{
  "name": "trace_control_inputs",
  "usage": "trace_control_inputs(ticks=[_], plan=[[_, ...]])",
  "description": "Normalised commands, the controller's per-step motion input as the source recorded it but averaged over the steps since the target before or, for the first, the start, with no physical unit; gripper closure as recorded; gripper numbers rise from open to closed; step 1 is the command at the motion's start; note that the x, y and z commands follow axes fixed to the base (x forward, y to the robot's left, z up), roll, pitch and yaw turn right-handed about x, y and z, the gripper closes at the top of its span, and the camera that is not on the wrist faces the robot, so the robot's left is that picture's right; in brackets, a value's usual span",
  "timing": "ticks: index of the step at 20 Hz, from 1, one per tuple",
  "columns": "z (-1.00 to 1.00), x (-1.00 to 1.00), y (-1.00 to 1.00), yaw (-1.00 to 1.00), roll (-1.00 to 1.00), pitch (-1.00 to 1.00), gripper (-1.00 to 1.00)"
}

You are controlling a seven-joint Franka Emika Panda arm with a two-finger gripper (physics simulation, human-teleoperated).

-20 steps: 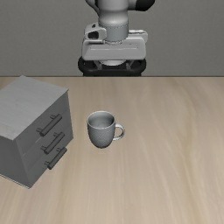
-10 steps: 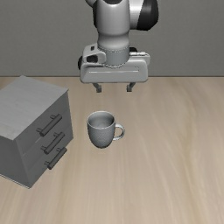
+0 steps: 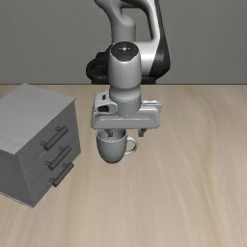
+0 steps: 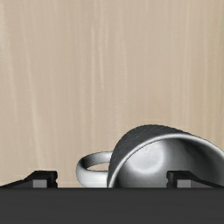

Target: Pick up the porcelain mug on the table and place it on the white cabinet

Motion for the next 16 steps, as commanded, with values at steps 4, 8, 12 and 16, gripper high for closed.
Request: trace_control_inputs(ticks=[4, 8, 12, 16], plan=[[-0.50, -0.50, 0.00, 0.00, 0.00, 0.00, -1.00], [0.00, 0.00, 0.00, 0.00, 0.00, 0.00, 1.00], [0.00, 0.00, 0.00, 0.00, 0.00, 0.00, 1.00], [0.75, 0.00, 0.00, 0.00, 0.00, 0.00, 1.00]])
